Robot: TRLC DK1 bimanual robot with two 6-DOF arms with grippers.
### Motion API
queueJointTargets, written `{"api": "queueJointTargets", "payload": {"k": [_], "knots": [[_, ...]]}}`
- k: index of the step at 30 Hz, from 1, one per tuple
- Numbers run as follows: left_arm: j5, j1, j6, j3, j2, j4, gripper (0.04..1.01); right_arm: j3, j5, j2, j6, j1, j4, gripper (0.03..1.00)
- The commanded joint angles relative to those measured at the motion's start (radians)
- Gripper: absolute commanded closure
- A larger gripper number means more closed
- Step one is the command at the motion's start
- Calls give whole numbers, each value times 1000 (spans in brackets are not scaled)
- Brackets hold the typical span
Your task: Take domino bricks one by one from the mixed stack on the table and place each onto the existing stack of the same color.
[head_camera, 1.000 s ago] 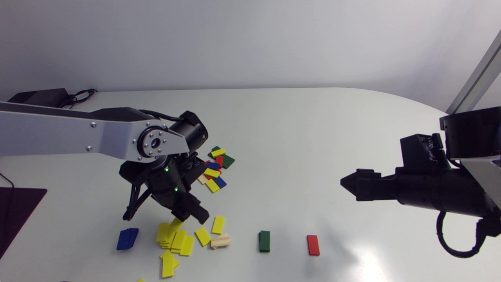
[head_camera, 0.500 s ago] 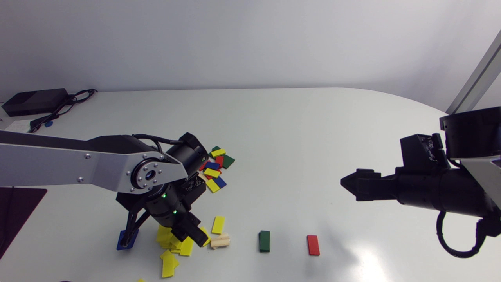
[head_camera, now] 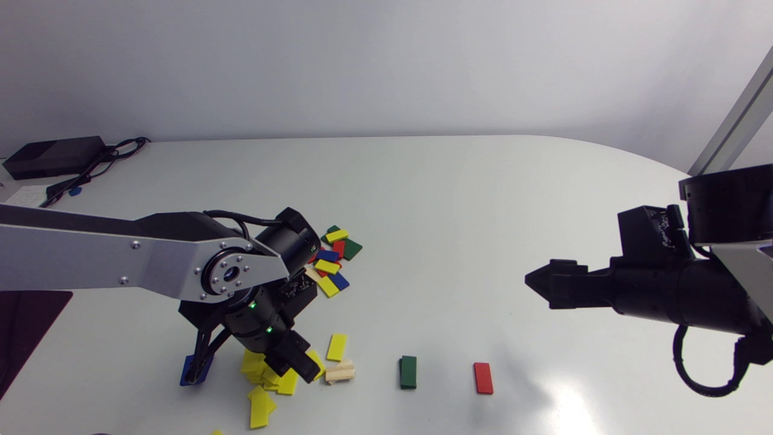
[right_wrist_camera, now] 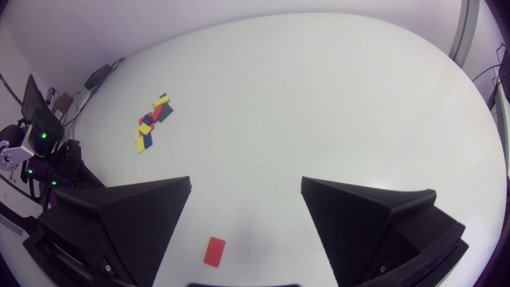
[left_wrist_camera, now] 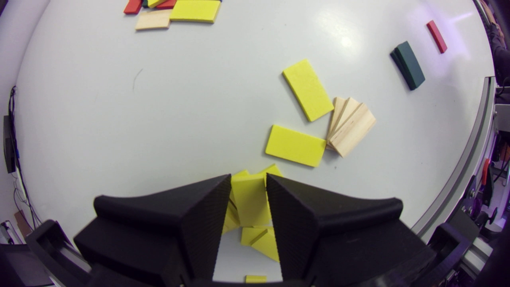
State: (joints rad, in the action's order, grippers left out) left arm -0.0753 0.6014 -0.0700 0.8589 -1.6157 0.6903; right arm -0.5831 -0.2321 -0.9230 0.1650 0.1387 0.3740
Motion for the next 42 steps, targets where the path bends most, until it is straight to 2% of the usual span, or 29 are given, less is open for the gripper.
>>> {"api": "queueJointTargets", "payload": {"k": [1, 3, 6, 14, 28, 42], "knots": [[6, -2, 1, -15, -12, -3, 574, 26, 2, -10, 5, 9, -7, 62], [6, -2, 1, -14, -12, -3, 574, 25, 2, -10, 5, 9, -9, 62], [6, -3, -1, -1, -10, 6, 515, 25, 2, -11, 5, 10, -10, 62], [6, 5, 4, 124, -46, 29, 393, 34, 2, -16, 7, 10, -15, 62], [32, 113, 38, 267, -228, 29, 374, 34, 4, -30, 7, 6, -27, 62], [57, 103, 61, 307, -319, 29, 397, 35, 4, -33, 5, -4, -29, 62]]}}
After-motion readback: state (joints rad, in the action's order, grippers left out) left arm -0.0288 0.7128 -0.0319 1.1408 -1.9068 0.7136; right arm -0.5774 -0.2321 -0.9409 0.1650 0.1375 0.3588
